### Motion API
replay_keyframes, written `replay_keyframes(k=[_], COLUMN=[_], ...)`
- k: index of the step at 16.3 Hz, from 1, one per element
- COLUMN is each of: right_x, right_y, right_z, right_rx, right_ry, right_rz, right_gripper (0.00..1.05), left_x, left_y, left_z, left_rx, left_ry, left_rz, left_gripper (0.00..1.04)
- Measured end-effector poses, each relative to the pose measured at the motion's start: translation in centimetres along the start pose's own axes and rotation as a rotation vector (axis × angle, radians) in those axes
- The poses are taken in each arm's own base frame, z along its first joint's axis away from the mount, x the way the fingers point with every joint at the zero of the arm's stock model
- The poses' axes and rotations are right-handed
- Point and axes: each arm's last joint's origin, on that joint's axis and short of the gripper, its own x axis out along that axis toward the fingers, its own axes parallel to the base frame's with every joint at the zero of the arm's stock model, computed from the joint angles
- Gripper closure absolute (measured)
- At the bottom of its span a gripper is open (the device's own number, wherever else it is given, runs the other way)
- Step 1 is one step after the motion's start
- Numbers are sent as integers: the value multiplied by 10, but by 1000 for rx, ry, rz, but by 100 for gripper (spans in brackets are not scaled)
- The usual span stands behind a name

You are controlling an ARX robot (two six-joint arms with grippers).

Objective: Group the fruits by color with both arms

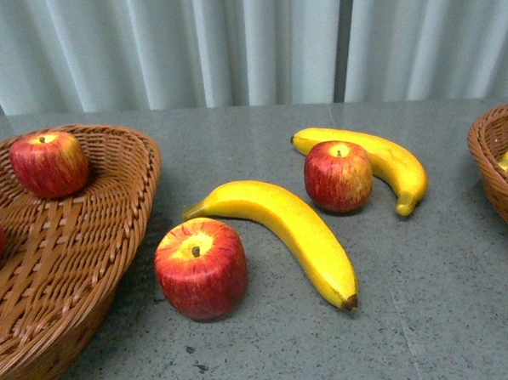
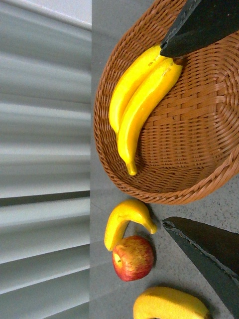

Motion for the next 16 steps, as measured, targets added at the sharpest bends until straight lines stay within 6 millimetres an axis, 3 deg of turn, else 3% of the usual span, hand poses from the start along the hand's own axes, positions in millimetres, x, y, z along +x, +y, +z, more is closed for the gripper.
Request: replay_keyframes(k=[2,4,5,7,9,11,13,16], right_x=[0,0,0,0,0,0,0,0], right_y=[0,0,0,0,0,0,0,0], right_z=[0,0,0,0,0,0,0,0], right_rx=[0,0,0,0,0,0,0,0], right_ry=[0,0,0,0,0,0,0,0], right_rz=[0,0,0,0,0,0,0,0], right_gripper=[6,6,6,6,6,6,6,6], left_x=[7,33,54,97,125,134,124,117], left_y=[16,14,6,-32,-83,-124,-145,-153], left_z=[34,74,90,117,116,97,85,73], left_rx=[-14,28,51,124,219,319,396,456], left_ry=[-120,-221,-229,-140,-5,101,155,230], left_rz=[189,105,14,-236,-481,-647,-740,-782], left_gripper=[7,7,7,7,7,7,7,7])
